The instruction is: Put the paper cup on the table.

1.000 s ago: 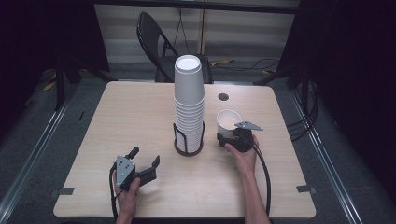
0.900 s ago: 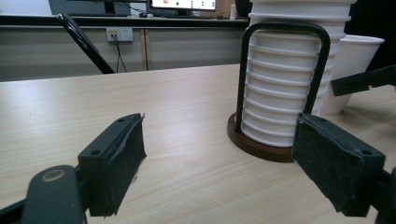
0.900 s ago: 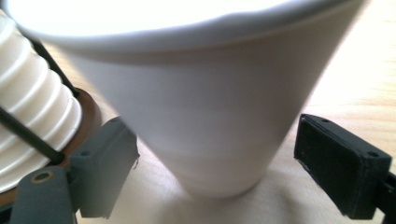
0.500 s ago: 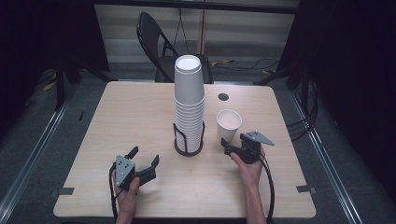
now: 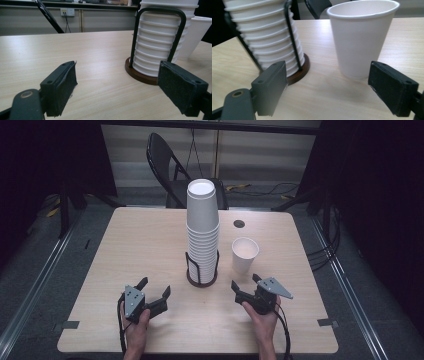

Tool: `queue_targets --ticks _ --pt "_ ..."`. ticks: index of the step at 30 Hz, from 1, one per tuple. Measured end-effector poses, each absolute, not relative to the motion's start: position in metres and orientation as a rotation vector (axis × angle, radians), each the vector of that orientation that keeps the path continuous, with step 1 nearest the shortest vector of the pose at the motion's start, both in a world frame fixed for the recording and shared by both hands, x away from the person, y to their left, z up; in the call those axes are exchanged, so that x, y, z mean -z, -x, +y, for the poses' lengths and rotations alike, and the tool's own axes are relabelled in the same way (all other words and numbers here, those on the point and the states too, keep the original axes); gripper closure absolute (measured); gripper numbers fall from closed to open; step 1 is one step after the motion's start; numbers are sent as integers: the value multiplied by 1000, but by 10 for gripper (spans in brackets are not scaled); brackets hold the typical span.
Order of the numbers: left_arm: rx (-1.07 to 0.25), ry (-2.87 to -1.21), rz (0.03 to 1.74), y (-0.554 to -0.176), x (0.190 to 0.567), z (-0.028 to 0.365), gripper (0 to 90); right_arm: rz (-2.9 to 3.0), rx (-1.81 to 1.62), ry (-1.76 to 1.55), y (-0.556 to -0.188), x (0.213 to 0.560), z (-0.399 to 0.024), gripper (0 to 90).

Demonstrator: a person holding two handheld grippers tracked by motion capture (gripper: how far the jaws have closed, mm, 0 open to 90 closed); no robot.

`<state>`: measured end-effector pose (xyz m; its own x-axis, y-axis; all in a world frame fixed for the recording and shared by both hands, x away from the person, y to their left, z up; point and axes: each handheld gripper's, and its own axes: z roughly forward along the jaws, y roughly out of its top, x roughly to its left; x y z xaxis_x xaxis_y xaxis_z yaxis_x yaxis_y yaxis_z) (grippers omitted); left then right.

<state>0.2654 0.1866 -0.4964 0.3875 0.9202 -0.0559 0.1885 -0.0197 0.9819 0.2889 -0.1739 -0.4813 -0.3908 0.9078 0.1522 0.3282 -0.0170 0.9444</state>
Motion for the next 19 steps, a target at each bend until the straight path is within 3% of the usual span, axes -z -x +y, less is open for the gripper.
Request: queue_targets --ticks 19 --pt "-822 -1449 1042 -260 497 188 158 1710 -1444 -1194 -257 495 -160 139"
